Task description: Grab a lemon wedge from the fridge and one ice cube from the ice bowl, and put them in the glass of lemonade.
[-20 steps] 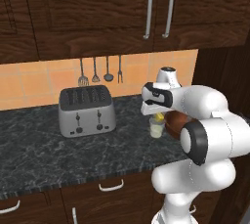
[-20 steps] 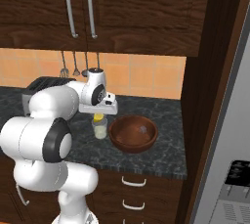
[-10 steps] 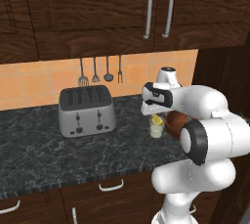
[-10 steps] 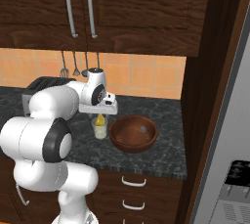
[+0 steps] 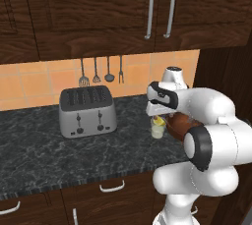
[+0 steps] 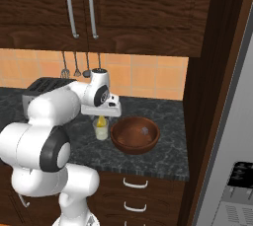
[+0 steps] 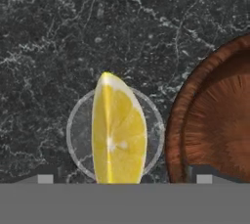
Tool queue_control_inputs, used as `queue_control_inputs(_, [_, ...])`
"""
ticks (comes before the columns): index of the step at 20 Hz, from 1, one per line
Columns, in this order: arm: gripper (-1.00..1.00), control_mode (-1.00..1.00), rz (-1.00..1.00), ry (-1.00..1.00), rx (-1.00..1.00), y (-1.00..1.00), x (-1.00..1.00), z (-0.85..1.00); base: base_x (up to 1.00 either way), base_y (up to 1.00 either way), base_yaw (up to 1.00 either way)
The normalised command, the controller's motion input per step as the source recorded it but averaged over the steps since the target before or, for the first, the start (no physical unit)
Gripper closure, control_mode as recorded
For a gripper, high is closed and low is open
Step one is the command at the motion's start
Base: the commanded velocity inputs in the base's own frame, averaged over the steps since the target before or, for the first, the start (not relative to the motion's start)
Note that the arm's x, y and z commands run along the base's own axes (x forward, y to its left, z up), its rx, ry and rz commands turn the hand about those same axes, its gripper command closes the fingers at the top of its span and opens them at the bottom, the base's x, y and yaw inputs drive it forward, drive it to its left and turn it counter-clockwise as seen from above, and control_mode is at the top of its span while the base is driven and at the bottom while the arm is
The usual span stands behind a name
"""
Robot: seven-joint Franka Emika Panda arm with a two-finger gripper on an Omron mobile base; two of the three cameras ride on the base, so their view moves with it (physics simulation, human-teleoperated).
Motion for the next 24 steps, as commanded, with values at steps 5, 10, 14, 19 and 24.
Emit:
queue_control_inputs(5, [-1.0,-1.0,0.0,-0.05,0.01,0.0,-0.71,0.24,0.0,0.0,0.0])
queue_control_inputs(10, [-1.0,-1.0,0.0,0.0,0.04,0.0,-0.91,0.3,0.0,0.0,0.0])
queue_control_inputs(14, [-1.0,-1.0,0.0,0.0,0.05,0.0,-0.93,0.43,0.0,0.0,0.0])
queue_control_inputs(19, [-1.0,-1.0,0.0,-0.16,0.04,-0.02,-0.55,0.78,0.0,0.0,0.0])
queue_control_inputs(24, [-1.0,-1.0,-0.08,-0.11,0.08,-0.05,-0.22,0.81,0.0,0.0,0.0])
